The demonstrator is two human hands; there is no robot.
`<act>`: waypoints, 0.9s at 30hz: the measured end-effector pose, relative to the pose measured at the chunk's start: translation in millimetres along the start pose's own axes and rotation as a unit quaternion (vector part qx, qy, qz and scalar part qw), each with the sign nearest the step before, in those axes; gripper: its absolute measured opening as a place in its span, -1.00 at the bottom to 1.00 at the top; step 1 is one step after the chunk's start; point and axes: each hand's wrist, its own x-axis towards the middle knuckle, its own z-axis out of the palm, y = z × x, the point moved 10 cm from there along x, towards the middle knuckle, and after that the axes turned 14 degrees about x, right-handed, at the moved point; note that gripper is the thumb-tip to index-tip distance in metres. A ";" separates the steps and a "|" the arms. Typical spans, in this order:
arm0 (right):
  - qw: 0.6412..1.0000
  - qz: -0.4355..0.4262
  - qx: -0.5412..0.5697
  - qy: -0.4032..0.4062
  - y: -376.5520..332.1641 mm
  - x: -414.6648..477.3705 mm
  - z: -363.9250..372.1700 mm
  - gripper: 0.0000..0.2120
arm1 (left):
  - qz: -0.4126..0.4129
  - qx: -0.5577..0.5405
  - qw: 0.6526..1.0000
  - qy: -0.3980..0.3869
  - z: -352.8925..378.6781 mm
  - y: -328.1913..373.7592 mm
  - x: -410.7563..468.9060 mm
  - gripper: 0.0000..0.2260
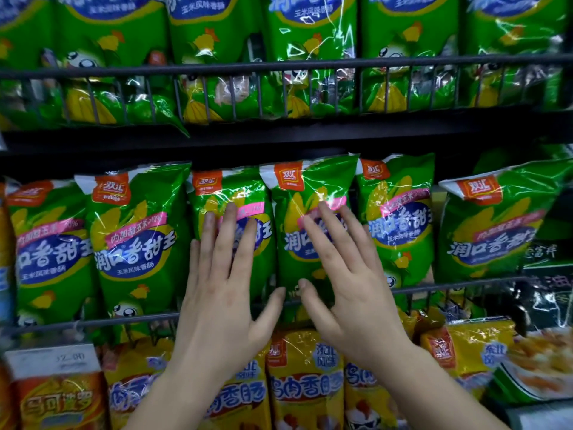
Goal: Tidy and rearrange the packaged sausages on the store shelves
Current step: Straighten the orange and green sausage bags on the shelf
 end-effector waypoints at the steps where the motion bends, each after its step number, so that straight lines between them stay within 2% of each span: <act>1: 0.999 -0.012 0.010 0.029 1.0 -7.2 -10.1 -0.36 | -0.001 -0.001 1.000 0.003 -1.2 4.9 -2.2 -0.23; 5: 0.990 -0.040 -0.005 0.137 16.6 -36.8 -61.8 -0.46 | 0.012 -0.008 1.000 0.017 -4.8 34.6 -4.9 -0.29; 10: 0.974 -0.007 -0.079 0.214 54.2 -63.2 -130.5 -0.52 | 0.028 -0.007 1.000 0.008 3.4 76.4 2.1 -0.31; 17: 0.979 0.023 -0.147 0.138 101.8 -67.7 -149.2 -0.35 | 0.041 0.023 0.999 -0.004 10.8 126.6 25.6 -0.34; 22: 0.985 0.045 -0.135 0.095 116.0 -59.7 -144.2 -0.29 | 0.034 0.083 0.995 -0.034 22.9 147.2 37.1 -0.34; 27: 0.985 0.103 -0.117 0.071 132.4 -43.3 -139.4 -0.22 | 0.003 0.102 0.994 -0.044 24.5 153.9 44.8 -0.34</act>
